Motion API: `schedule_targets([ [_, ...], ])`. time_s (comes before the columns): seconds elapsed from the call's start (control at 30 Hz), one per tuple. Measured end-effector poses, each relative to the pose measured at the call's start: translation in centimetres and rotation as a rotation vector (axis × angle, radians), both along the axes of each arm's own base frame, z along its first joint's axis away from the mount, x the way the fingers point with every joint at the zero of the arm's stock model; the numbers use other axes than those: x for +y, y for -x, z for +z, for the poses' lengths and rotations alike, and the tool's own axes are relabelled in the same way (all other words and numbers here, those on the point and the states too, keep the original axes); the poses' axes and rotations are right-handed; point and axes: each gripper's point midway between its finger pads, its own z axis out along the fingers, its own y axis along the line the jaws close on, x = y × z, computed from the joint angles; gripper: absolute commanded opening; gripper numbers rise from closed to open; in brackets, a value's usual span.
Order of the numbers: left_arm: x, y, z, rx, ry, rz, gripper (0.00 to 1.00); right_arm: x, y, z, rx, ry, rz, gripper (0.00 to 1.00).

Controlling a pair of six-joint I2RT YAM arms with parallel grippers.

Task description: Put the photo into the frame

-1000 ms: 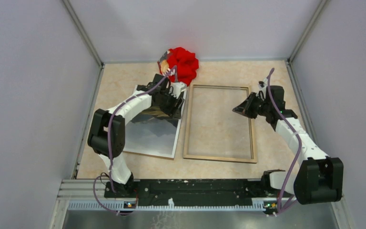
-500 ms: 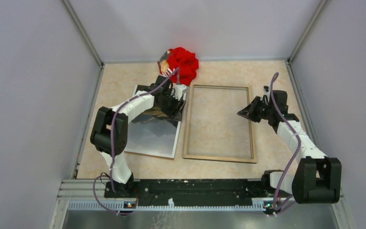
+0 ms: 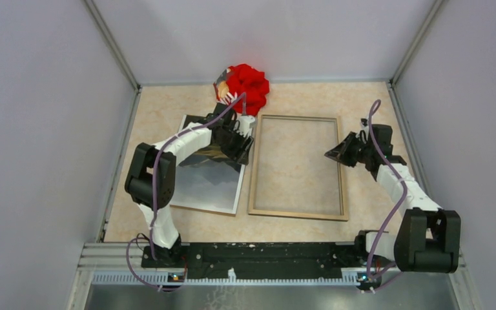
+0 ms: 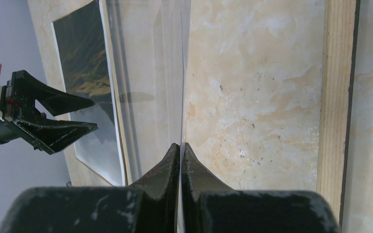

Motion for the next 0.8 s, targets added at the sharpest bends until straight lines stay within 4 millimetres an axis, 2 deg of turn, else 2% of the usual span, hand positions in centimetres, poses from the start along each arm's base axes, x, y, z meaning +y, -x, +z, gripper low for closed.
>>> schedule_targets([
  [0.2, -0.1, 0.1, -0.7, 0.015, -0.011, -0.004, 0.66, -0.3, -0.1, -0.5, 0.014, -0.008, 0.000, 0.00],
  [0.43, -0.5, 0.1, -0.3, 0.004, -0.008, -0.015, 0.66, -0.5, -0.2, -0.4, 0.009, -0.013, -0.003, 0.00],
  [0.8, -1.1, 0.4, -0.9, 0.010, -0.024, -0.030, 0.66, -1.1, 0.1, -1.7, 0.029, -0.012, -0.026, 0.00],
])
